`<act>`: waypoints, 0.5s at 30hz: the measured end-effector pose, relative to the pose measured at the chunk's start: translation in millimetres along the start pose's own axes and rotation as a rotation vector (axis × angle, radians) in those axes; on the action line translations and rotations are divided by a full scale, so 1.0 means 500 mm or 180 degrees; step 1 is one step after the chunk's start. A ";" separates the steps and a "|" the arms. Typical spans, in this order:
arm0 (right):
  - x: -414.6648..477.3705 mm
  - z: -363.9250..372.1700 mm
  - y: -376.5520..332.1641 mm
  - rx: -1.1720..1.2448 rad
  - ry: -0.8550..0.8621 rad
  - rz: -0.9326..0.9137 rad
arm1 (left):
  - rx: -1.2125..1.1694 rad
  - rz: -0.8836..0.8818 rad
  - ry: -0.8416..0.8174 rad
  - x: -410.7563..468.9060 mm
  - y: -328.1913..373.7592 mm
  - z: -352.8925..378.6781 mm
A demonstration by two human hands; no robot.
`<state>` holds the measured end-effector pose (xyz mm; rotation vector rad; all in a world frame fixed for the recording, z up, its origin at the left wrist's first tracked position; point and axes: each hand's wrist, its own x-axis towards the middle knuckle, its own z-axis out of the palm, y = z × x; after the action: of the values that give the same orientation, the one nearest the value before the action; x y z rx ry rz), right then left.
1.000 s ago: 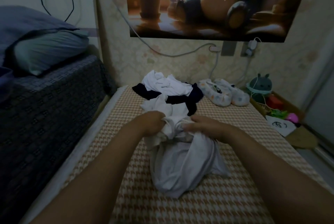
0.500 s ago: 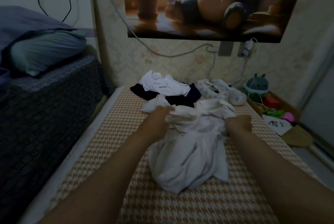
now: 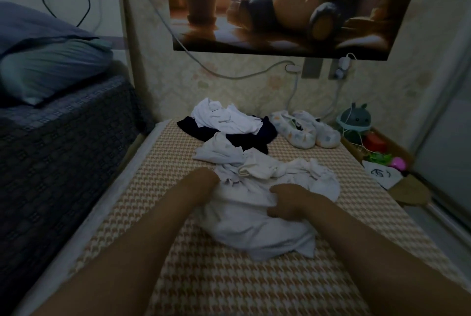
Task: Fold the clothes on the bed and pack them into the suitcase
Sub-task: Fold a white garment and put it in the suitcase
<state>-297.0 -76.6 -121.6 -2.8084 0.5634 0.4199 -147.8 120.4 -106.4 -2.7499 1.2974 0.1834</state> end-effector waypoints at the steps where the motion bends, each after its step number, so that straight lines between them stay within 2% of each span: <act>1: -0.005 -0.009 -0.010 0.0322 -0.0038 0.0016 | 0.0015 -0.0227 0.0124 0.004 -0.029 -0.003; 4: -0.027 -0.040 -0.054 0.2186 -0.0658 -0.0057 | 0.0234 -0.0811 0.0314 -0.011 -0.083 -0.003; 5: -0.027 -0.044 -0.064 0.2358 -0.0710 -0.0164 | 0.0345 -0.0956 0.0221 -0.020 -0.086 -0.001; 6: -0.024 -0.044 -0.073 0.2244 -0.0508 -0.0281 | 0.0522 -0.1044 0.0089 -0.030 -0.083 -0.001; 8: 0.001 -0.035 -0.076 0.1609 0.0412 -0.0387 | 0.0644 -0.0906 0.0090 -0.040 -0.065 -0.001; 10: 0.035 -0.017 -0.065 0.0638 0.1232 -0.0443 | 0.0063 -0.0240 0.0251 -0.039 -0.035 0.005; 12: 0.067 0.007 -0.046 -0.0023 0.1406 -0.0640 | -0.0772 0.0434 -0.0183 -0.045 0.007 0.014; 14: 0.084 0.025 -0.035 -0.0438 0.1290 -0.0675 | -0.0704 0.0654 -0.0763 -0.053 0.050 0.034; 15: 0.095 0.033 -0.033 -0.0550 0.1194 -0.0648 | -0.0453 0.0711 -0.0832 -0.053 0.061 0.046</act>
<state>-251.9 -73.3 -149.3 -3.0920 0.3154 -0.1080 -189.7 124.6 -126.2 -2.5699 1.5640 0.6517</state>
